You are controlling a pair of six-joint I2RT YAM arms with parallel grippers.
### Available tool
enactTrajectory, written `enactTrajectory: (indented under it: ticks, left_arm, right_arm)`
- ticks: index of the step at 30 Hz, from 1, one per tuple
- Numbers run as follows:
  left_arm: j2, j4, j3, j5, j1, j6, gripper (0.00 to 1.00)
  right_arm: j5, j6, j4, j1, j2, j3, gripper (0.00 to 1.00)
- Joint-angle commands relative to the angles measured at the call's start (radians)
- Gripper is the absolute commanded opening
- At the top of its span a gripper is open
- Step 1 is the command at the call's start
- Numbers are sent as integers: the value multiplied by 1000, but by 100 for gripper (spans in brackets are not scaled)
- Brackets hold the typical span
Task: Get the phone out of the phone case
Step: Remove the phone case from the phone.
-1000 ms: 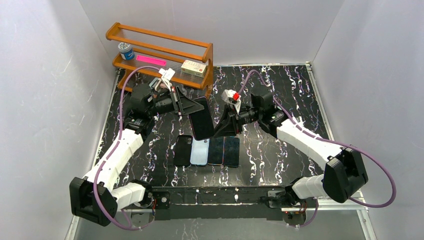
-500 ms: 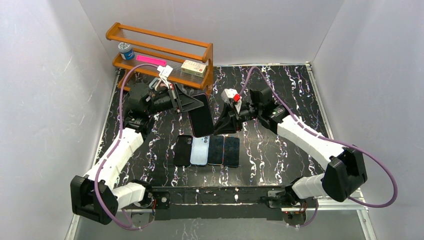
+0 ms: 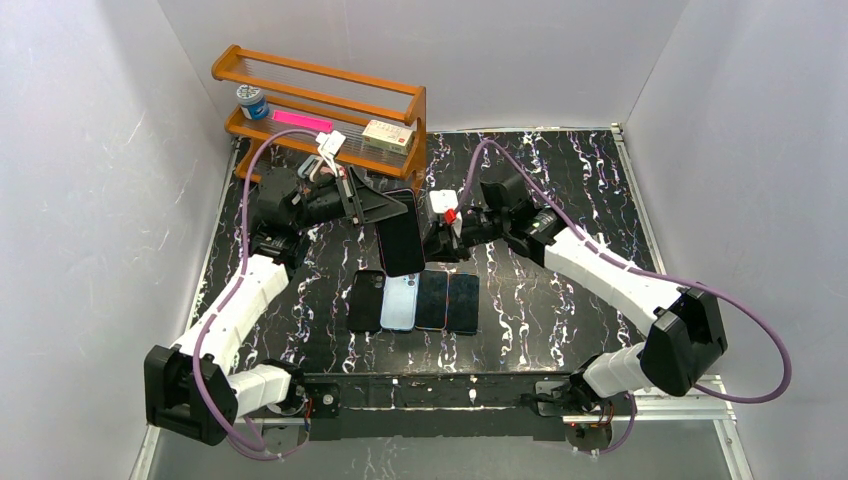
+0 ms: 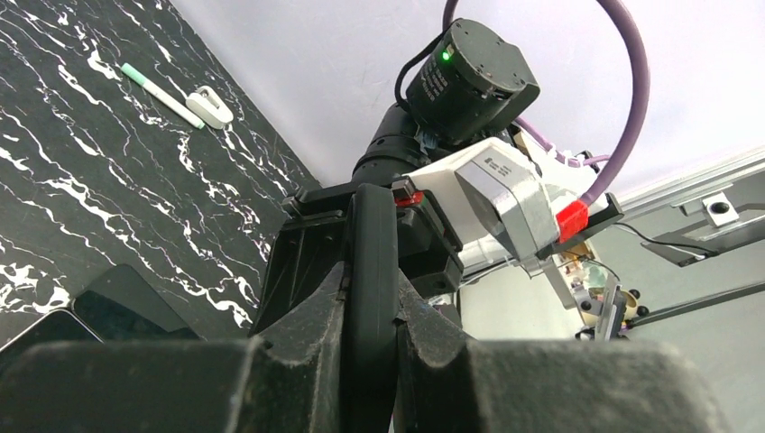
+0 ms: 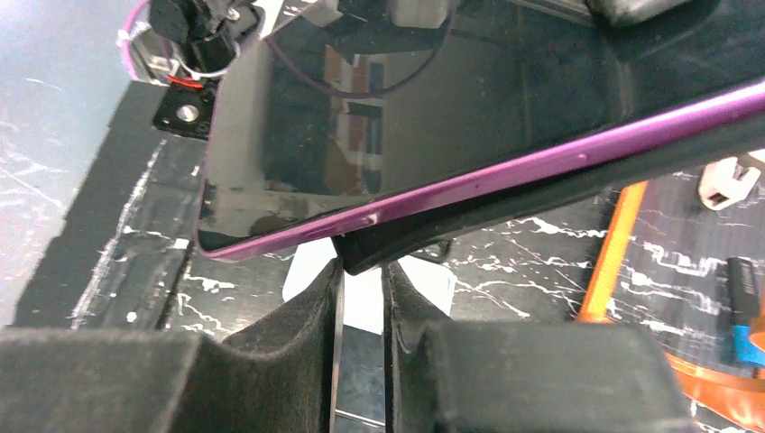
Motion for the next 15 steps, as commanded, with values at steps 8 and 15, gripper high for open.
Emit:
enactTrajectory:
  ticks: [8, 15]
  left_arm:
    - [-36, 89, -29, 43, -32, -88, 0]
    - [-38, -139, 21, -95, -30, 139, 0]
  right_arm:
    - [246, 92, 279, 6, -54, -51, 26]
    - [397, 372, 297, -30, -207, -178, 55]
